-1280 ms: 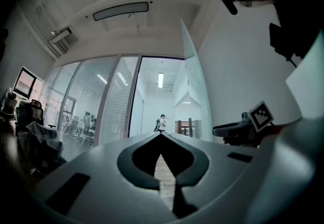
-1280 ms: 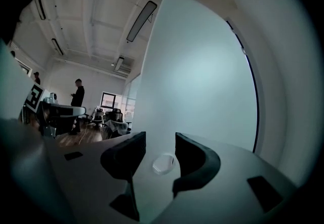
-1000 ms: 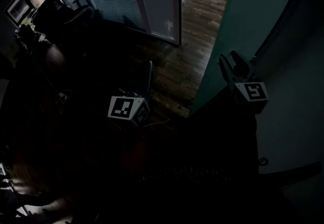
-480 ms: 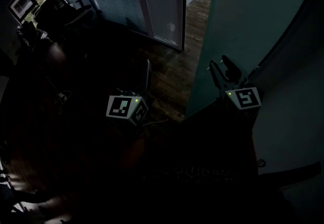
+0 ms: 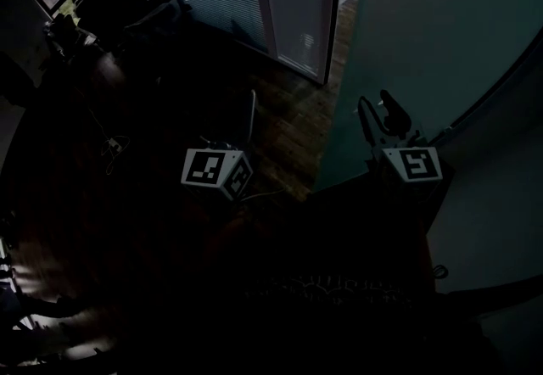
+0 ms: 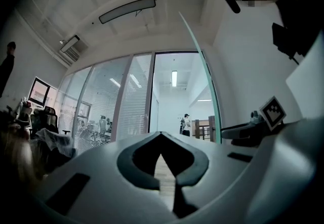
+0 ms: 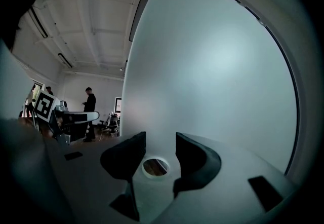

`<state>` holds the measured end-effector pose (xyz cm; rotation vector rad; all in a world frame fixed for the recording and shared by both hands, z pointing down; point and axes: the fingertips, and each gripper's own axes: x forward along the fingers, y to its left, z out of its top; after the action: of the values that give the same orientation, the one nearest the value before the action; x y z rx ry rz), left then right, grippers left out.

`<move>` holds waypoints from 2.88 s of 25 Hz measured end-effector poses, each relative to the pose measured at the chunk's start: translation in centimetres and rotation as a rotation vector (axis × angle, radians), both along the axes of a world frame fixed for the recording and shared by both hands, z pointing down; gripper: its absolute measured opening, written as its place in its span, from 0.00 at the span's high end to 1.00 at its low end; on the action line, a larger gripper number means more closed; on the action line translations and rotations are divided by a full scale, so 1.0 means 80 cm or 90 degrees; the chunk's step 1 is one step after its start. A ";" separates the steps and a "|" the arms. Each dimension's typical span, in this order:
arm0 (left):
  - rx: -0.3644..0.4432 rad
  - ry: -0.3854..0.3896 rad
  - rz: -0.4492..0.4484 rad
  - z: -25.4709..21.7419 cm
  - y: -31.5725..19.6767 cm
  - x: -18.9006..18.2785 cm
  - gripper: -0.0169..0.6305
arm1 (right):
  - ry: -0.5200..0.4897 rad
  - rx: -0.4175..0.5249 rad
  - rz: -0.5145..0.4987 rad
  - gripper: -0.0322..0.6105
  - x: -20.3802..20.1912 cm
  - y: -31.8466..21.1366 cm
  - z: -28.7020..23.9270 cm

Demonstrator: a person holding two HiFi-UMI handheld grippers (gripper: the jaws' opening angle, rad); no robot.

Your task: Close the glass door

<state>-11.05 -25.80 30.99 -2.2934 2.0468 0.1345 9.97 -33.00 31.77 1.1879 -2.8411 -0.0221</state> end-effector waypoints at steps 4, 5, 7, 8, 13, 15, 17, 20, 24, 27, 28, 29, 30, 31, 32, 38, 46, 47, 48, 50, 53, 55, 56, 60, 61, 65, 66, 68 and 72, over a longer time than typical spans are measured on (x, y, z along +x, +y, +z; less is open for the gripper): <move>-0.004 -0.001 0.006 0.007 -0.011 -0.003 0.97 | -0.007 0.008 0.007 0.68 -0.006 -0.018 0.010; -0.006 0.001 0.008 0.006 -0.024 -0.014 0.97 | -0.005 0.008 0.008 0.68 -0.019 -0.034 0.011; -0.010 0.004 0.011 0.004 -0.055 -0.048 0.97 | -0.006 0.004 0.013 0.68 -0.051 -0.067 0.007; -0.014 0.004 0.013 0.005 -0.069 -0.066 0.97 | -0.008 0.002 0.018 0.68 -0.066 -0.081 0.005; -0.017 -0.003 0.035 0.013 -0.113 -0.125 0.97 | -0.007 0.007 0.052 0.68 -0.096 -0.116 0.003; -0.011 -0.010 0.056 0.009 -0.129 -0.136 0.97 | -0.002 0.011 0.065 0.68 -0.104 -0.127 0.001; -0.011 -0.012 0.081 0.002 -0.147 -0.141 0.97 | -0.005 0.014 0.080 0.68 -0.113 -0.141 0.000; -0.012 -0.010 0.108 -0.004 -0.175 -0.150 0.97 | -0.009 0.012 0.105 0.68 -0.126 -0.162 0.000; -0.010 -0.008 0.136 -0.003 -0.205 -0.159 0.97 | -0.013 0.009 0.127 0.68 -0.143 -0.196 -0.001; -0.016 -0.006 0.149 0.003 -0.220 -0.167 0.97 | -0.016 0.004 0.140 0.68 -0.158 -0.217 0.000; -0.019 -0.006 0.153 0.005 -0.225 -0.167 0.97 | -0.016 0.002 0.143 0.68 -0.160 -0.224 -0.001; -0.022 -0.007 0.155 0.007 -0.232 -0.168 0.97 | -0.015 0.001 0.146 0.68 -0.163 -0.232 -0.001; -0.025 -0.006 0.157 0.008 -0.240 -0.169 0.97 | -0.013 0.001 0.149 0.68 -0.165 -0.241 -0.002; -0.025 -0.006 0.158 0.008 -0.251 -0.171 0.97 | -0.011 0.001 0.152 0.68 -0.168 -0.251 -0.003; -0.024 -0.006 0.159 0.006 -0.262 -0.176 0.97 | -0.010 0.003 0.155 0.68 -0.173 -0.263 -0.004; -0.016 -0.008 0.146 0.000 -0.320 -0.212 0.97 | -0.019 0.013 0.166 0.68 -0.197 -0.313 -0.007; -0.003 -0.022 0.137 -0.005 -0.382 -0.239 0.97 | -0.004 0.032 0.206 0.68 -0.210 -0.349 -0.007; -0.002 -0.024 0.135 0.001 -0.393 -0.244 0.97 | -0.005 0.030 0.205 0.68 -0.212 -0.357 -0.006; -0.004 -0.023 0.135 0.005 -0.403 -0.247 0.97 | -0.005 0.030 0.203 0.68 -0.214 -0.364 -0.005; -0.012 -0.014 0.144 0.006 -0.419 -0.243 0.97 | -0.005 0.028 0.202 0.68 -0.217 -0.378 -0.003; -0.014 -0.014 0.150 0.006 -0.461 -0.253 0.97 | 0.003 0.027 0.209 0.68 -0.230 -0.414 -0.004; -0.019 -0.010 0.149 0.008 -0.478 -0.259 0.97 | 0.007 0.024 0.215 0.68 -0.235 -0.431 -0.005; -0.022 -0.009 0.152 0.009 -0.483 -0.260 0.97 | 0.009 0.024 0.220 0.68 -0.237 -0.438 -0.006; -0.018 0.002 0.164 0.009 -0.510 -0.266 0.97 | 0.019 0.024 0.240 0.69 -0.242 -0.469 -0.005; -0.022 0.005 0.166 0.010 -0.518 -0.269 0.97 | 0.020 0.023 0.245 0.69 -0.243 -0.477 -0.004; -0.028 0.004 0.174 0.020 -0.557 -0.283 0.97 | 0.019 0.026 0.267 0.69 -0.252 -0.507 -0.003; -0.025 0.005 0.180 0.020 -0.569 -0.286 0.97 | 0.018 0.027 0.272 0.69 -0.254 -0.516 -0.003; -0.023 0.003 0.198 0.018 -0.594 -0.286 0.97 | 0.019 0.027 0.286 0.69 -0.258 -0.531 -0.002; -0.016 -0.008 0.244 -0.001 -0.639 -0.281 0.97 | 0.038 0.035 0.335 0.69 -0.257 -0.557 -0.006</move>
<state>-33.56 -76.92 30.91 -2.6665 1.5885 0.1125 -10.60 -77.57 31.30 1.8658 -2.4027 -0.1070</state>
